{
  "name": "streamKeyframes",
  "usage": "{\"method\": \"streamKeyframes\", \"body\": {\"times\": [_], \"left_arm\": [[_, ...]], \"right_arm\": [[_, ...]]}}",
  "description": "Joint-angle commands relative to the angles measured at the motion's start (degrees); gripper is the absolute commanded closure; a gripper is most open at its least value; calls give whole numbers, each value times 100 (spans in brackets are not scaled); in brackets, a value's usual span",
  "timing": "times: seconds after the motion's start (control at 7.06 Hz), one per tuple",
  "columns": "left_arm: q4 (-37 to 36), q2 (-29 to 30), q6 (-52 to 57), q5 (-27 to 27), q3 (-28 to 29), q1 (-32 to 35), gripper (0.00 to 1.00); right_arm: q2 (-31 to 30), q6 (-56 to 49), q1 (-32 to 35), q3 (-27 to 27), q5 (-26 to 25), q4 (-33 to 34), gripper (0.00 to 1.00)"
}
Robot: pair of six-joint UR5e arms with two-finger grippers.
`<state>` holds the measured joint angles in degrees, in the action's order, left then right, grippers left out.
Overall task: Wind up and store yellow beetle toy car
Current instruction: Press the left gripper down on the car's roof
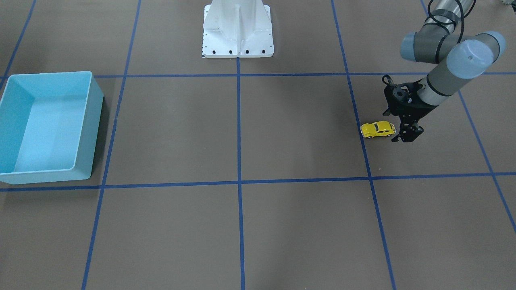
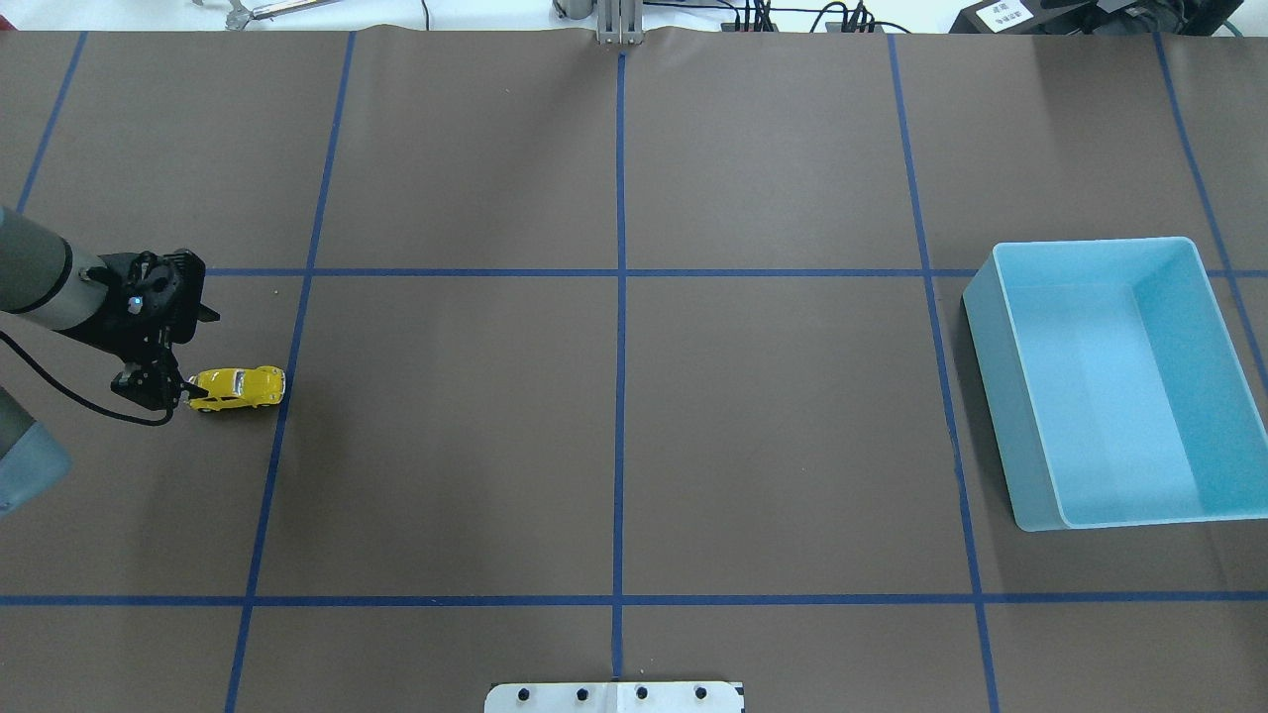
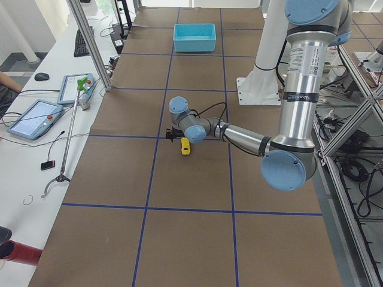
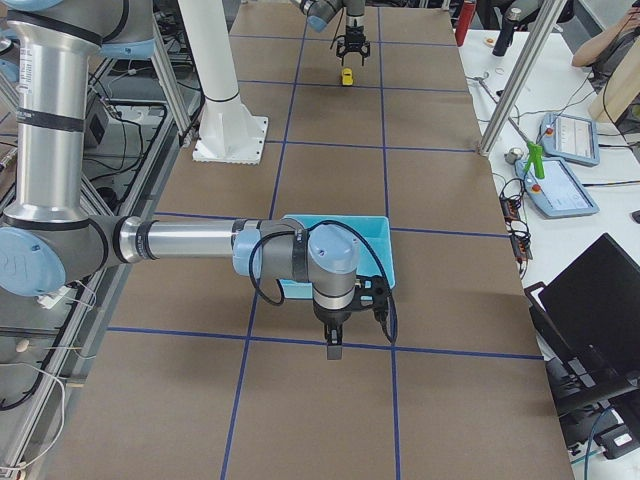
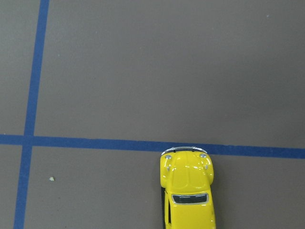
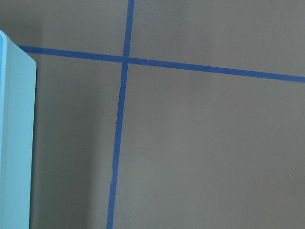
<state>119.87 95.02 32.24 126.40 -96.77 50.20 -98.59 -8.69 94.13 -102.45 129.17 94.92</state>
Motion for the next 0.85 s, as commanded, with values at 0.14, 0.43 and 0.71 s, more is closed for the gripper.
{"method": "streamKeyframes", "body": {"times": [0.14,0.43,0.71], "left_arm": [[62,35,-42,-384,124,-203,0],[71,26,-51,-415,124,-317,0],[71,17,-78,-406,132,-422,2]], "right_arm": [[-117,7,0,-11,56,0,0],[-126,7,0,-11,56,0,0],[-126,7,0,-11,56,0,0]]}}
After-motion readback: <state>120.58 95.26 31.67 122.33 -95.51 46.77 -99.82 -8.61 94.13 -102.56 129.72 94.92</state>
